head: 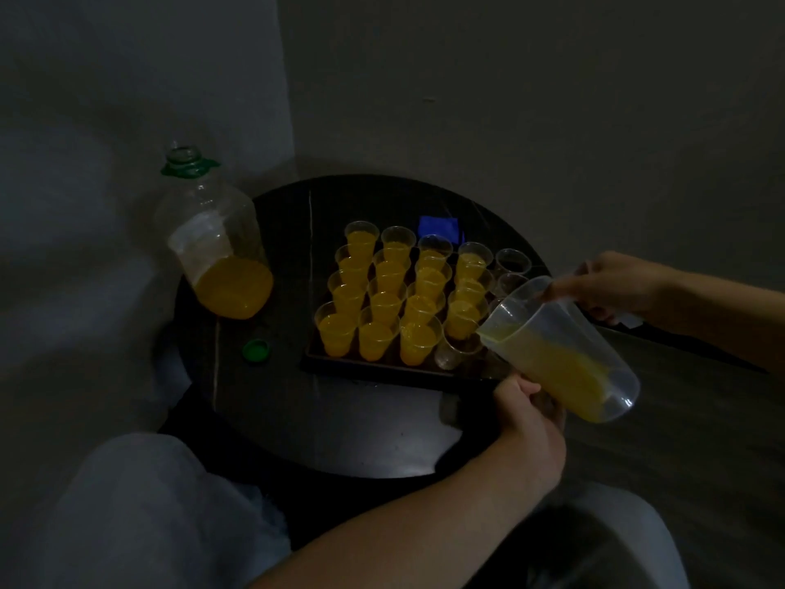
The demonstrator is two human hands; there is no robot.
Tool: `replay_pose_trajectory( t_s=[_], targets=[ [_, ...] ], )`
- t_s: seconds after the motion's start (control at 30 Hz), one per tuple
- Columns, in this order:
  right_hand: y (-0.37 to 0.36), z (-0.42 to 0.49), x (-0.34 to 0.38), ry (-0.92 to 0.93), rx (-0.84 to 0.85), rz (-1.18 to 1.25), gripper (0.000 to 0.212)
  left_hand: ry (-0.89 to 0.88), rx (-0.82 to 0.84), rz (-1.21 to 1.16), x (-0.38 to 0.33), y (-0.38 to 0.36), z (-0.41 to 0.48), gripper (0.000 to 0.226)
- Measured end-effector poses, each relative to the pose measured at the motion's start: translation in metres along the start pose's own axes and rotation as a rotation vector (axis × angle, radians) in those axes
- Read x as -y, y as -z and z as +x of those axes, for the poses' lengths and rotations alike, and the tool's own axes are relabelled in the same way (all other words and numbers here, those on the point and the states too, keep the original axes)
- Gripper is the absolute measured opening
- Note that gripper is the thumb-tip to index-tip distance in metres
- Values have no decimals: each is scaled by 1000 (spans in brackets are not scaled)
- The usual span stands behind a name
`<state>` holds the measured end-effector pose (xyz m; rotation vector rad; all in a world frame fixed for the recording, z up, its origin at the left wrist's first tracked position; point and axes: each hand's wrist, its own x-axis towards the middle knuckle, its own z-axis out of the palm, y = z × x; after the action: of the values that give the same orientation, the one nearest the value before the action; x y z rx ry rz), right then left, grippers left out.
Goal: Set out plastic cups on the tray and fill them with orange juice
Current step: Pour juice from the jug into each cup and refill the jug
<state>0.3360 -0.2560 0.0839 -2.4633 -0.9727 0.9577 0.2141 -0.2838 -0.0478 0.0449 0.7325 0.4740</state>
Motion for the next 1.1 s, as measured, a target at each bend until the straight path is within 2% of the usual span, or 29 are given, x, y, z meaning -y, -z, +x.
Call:
replay_pose_trajectory(
  t_s=[0.23, 0.4, 0.5, 0.6, 0.8, 0.9, 1.1],
  targets=[
    [0, 4, 0, 1, 24, -1, 34, -26, 47, -10, 3, 5, 0, 41],
    [0, 4, 1, 7, 20, -4, 35, -32, 27, -16, 4, 3, -2, 56],
    [0, 6, 0, 14, 17, -32, 37, -28, 32, -17, 3, 1, -2, 47],
    [2, 10, -3, 7, 29, -25, 38, -9, 17, -36, 3, 0, -3, 50],
    [1, 13, -3, 4, 29, -53, 41, 12, 31, -40, 3, 4, 1, 28],
    [0, 12, -1, -5, 9, -59, 39, 26, 31, -57, 3, 2, 0, 40],
    [0, 10, 2, -23, 10, -43, 37, 23, 36, -70, 4, 4, 6, 30]
  ],
)
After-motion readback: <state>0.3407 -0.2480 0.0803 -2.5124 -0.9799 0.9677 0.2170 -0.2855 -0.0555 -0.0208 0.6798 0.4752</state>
